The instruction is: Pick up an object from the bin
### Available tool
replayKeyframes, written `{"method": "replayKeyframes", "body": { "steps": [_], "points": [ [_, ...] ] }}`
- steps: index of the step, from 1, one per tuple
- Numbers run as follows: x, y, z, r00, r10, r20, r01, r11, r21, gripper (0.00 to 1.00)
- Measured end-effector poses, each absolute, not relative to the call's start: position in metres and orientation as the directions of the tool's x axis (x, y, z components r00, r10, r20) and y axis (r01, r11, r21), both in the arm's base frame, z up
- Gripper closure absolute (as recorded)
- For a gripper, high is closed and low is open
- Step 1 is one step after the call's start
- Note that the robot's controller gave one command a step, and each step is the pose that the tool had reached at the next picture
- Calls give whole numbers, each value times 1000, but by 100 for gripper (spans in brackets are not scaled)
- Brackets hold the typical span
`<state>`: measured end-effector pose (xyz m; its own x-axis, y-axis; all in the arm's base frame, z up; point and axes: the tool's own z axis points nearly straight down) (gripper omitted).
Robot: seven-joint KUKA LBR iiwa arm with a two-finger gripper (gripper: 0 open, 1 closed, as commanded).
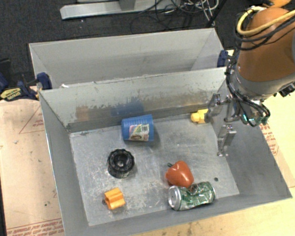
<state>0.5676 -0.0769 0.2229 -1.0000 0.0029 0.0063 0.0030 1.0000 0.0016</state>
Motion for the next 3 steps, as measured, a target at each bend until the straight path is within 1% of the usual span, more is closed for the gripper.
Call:
{"method": "replayKeyframes", "body": {
  "steps": [1,2,3],
  "points": [
    [569,-77,227,-1000,0,-2,0,1000,0,0],
    [539,-7,166,-1000,20,-3,20,1000,1,0],
    [532,38,134,-999,-42,1,-42,999,3,0]
  ]
}}
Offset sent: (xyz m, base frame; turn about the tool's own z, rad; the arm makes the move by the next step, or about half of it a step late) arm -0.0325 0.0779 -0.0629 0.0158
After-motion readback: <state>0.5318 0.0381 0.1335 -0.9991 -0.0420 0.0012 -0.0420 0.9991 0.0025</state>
